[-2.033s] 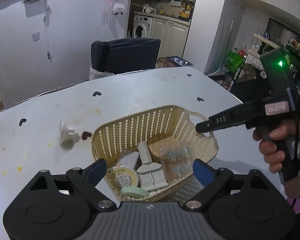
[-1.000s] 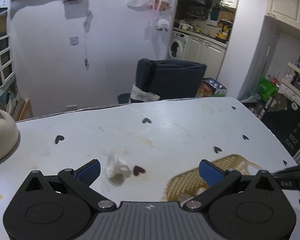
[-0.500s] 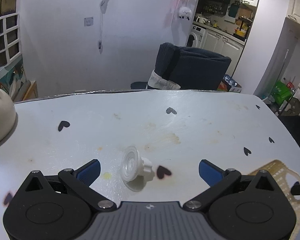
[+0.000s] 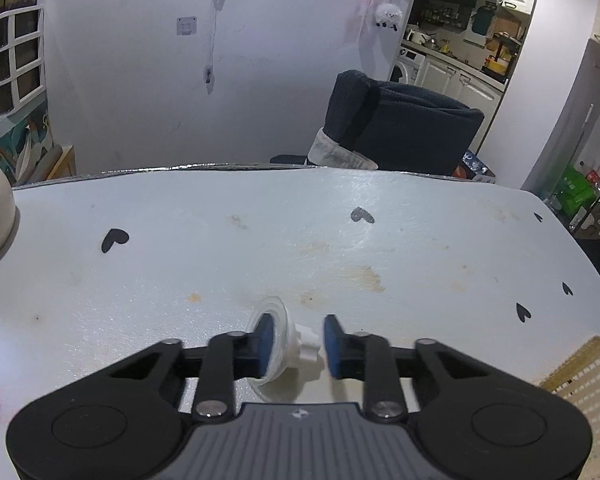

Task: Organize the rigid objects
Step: 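Grasp the clear suction-cup hook with the left gripper, then lower the hook into the basket and open the left gripper while the right gripper holds the basket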

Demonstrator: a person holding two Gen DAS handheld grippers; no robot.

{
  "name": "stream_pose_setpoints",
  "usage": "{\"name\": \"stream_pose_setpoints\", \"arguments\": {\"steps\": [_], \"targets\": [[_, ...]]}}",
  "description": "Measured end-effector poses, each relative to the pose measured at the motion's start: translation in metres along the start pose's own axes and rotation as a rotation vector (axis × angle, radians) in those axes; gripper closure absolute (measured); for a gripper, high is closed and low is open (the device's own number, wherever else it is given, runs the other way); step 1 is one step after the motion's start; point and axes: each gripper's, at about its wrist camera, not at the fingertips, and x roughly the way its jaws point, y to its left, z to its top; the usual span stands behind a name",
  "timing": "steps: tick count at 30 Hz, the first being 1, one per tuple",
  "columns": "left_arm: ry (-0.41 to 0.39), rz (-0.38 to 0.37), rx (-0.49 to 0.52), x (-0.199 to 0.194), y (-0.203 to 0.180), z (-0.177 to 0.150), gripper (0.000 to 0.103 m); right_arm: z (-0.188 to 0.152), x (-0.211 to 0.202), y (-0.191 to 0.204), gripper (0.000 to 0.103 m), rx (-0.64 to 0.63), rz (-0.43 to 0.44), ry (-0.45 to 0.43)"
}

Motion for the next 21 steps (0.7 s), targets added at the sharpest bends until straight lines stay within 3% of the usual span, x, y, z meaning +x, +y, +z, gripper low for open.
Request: {"name": "stream_pose_setpoints", "arguments": {"steps": [3, 21], "targets": [[0.007, 0.001, -0.007, 0.003, 0.002, 0.000, 0.094, -0.001, 0.001, 0.000, 0.098, 0.006, -0.002, -0.004], [-0.026, -0.038, -0.098, -0.044, 0.007, -0.013, 0.094, -0.005, 0.001, -0.001, 0.098, 0.029, -0.007, -0.021]]}}
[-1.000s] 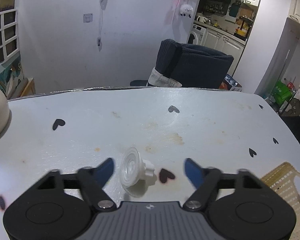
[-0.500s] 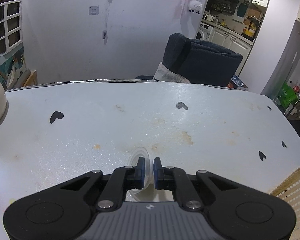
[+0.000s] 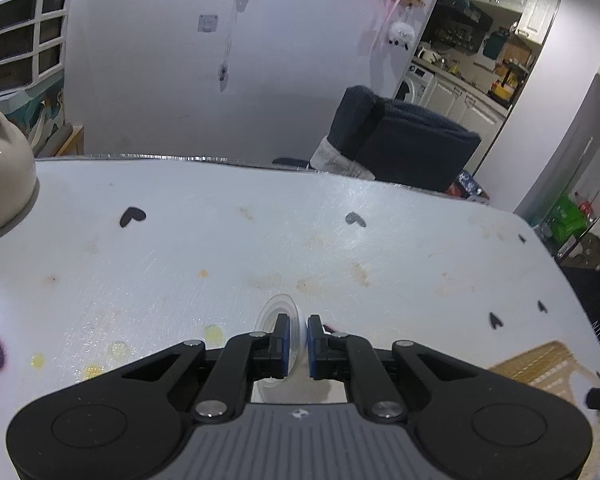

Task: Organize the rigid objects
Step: 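Lower the hook into the basket and open the left gripper while the right gripper holds the basket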

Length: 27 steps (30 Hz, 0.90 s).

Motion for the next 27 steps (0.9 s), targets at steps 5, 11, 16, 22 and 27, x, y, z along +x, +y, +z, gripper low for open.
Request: {"name": "stream_pose_setpoints", "arguments": {"steps": [5, 11, 16, 22, 27], "targets": [[-0.059, -0.026, 0.004, -0.030, -0.009, 0.006, 0.094, -0.001, 0.000, 0.000, 0.098, -0.002, -0.001, -0.004], [-0.119, -0.099, 0.013, -0.065, -0.027, 0.011, 0.094, -0.001, 0.000, 0.000, 0.098, 0.002, 0.001, -0.008], [-0.121, -0.181, 0.030, -0.082, -0.049, 0.010, 0.094, -0.001, 0.000, 0.000, 0.098, 0.004, 0.002, -0.010], [-0.044, -0.286, 0.103, -0.085, -0.087, -0.010, 0.094, -0.002, 0.000, -0.001, 0.098, 0.011, 0.003, -0.013], [0.067, -0.334, 0.174, -0.072, -0.113, -0.033, 0.094, -0.002, 0.000, -0.002, 0.098, 0.017, 0.006, -0.015]]}}
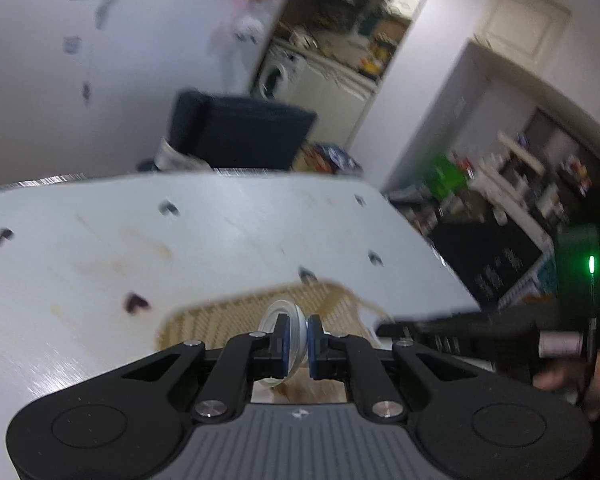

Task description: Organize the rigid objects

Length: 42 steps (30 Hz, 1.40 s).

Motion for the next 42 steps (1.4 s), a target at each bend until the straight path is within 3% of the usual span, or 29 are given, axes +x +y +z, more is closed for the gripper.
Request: {"name": "stream_pose_setpoints", "arguments": {"steps": [9, 19, 20, 22, 24, 30, 42], "targets": [[0.181, 0.025, 0.028, 0.038, -0.008, -0.023, 0.094, 0.000, 0.000, 0.000, 0.098, 0.001, 0.001, -0.002], [0.209, 0.057, 0.034, 0.044, -0.006, -0.026, 0.091, 0.000, 0.001, 0.001, 0.098, 0.002, 0.001, -0.001], [0.213, 0.054, 0.032, 0.044, -0.006, -0.026, 0.089, 0.000, 0.001, 0.001, 0.098, 0.002, 0.000, 0.000], [0.214, 0.060, 0.036, 0.043, -0.008, -0.026, 0.066, 0.000, 0.000, 0.002, 0.098, 0.001, -0.001, 0.000], [0.213, 0.071, 0.046, 0.042, -0.009, -0.026, 0.052, 0.000, 0.000, 0.002, 0.098, 0.002, 0.000, 0.000], [0.206, 0.081, 0.046, 0.040, -0.010, -0.025, 0.025, 0.000, 0.001, 0.002, 0.098, 0.002, 0.000, -0.001], [0.166, 0.104, 0.028, 0.027, -0.012, -0.020, 0.003, 0.000, 0.001, 0.003, 0.098, 0.000, 0.001, -0.002]]}}
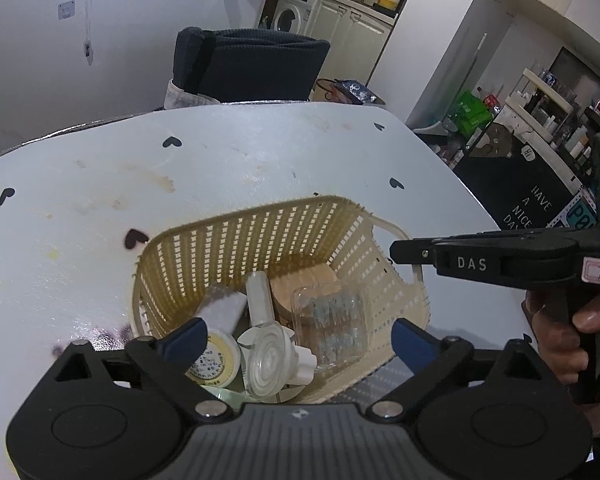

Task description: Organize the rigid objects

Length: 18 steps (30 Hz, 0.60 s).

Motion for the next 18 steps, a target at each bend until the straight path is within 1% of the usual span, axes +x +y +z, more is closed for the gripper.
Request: {"name": "stream_pose_setpoints", "arguments": {"steps": [2, 8, 13, 15, 18], "targets": [[-0.006, 0.006, 0.000, -0.002, -0.001, -0.001, 0.000, 0.000, 0.000, 0.000, 0.098, 0.000, 0.002, 0.001], [-0.031, 0.025, -0.028, -0.011, -0.001, -0.003, 0.000, -0.001, 0.001, -0.002, 0.098, -0.005, 0.005, 0.000], [-0.072, 0.077, -0.059, -0.023, 0.001, -0.005, 0.000, -0.001, 0.002, -0.002, 0.096, -0.019, 0.007, 0.000], [-0.099, 0.093, -0.075, -0.030, 0.003, -0.006, 0.000, -0.002, 0.000, -0.002, 0.082, -0.020, 0.010, -0.008], [-0.141, 0.121, -0.102, -0.040, 0.005, -0.008, 0.000, -0.004, -0.008, 0.002, 0.075, -0.043, 0.038, -0.034]]}}
